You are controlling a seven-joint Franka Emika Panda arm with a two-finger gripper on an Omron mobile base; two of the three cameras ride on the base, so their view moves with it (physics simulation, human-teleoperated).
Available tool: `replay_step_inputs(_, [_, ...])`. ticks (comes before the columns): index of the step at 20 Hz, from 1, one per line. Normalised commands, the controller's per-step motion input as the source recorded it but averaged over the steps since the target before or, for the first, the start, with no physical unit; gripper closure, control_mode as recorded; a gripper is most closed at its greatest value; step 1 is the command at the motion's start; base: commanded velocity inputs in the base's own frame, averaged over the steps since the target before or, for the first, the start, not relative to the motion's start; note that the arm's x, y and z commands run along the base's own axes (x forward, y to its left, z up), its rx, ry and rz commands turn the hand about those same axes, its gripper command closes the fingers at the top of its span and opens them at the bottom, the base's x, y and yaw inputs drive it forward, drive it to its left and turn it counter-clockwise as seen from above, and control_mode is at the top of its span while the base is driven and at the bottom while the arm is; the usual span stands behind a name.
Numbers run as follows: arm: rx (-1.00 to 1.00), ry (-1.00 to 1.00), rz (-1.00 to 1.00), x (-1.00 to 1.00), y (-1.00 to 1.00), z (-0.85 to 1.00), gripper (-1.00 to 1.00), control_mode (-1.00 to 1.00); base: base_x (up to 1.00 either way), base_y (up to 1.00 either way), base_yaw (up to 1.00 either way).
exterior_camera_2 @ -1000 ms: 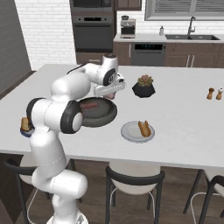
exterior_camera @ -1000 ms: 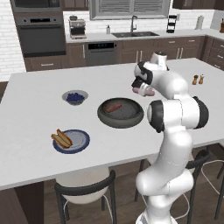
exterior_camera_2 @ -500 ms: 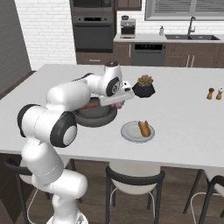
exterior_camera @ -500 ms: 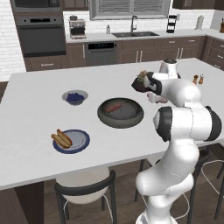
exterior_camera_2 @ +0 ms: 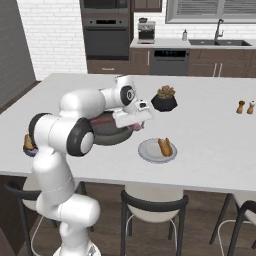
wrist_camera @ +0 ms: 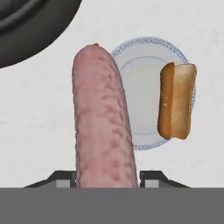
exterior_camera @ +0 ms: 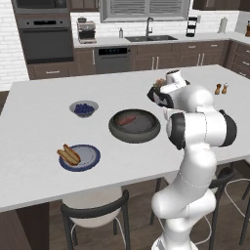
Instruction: Place one bun and one sausage from the bowl on each plate.
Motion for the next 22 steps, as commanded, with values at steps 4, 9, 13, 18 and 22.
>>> replay_step_inputs(4, [0.07,0.02,0.00,-0.04,-0.36,-0.32,1.00,-1.00,0.00,0.00,0.00])
replay_step_inputs(9, [0.06,-0.46,0.00,-0.21,-0.06,-0.50,1.00,-1.00,0.00,0.00,0.00])
replay_step_inputs(13, [0.02,-0.29,-0.01,0.05,-0.10,-0.46,1.00,-1.00,0.00,0.00,0.00])
replay_step_inputs(18, [0.00,-0.06,-0.06,0.02,-0.28,-0.68,1.00,-1.00,0.00,0.00,0.00])
replay_step_inputs(22, [0.00,-0.10,-0.05,0.01,-0.25,-0.40,1.00,-1.00,0.00,0.00,0.00])
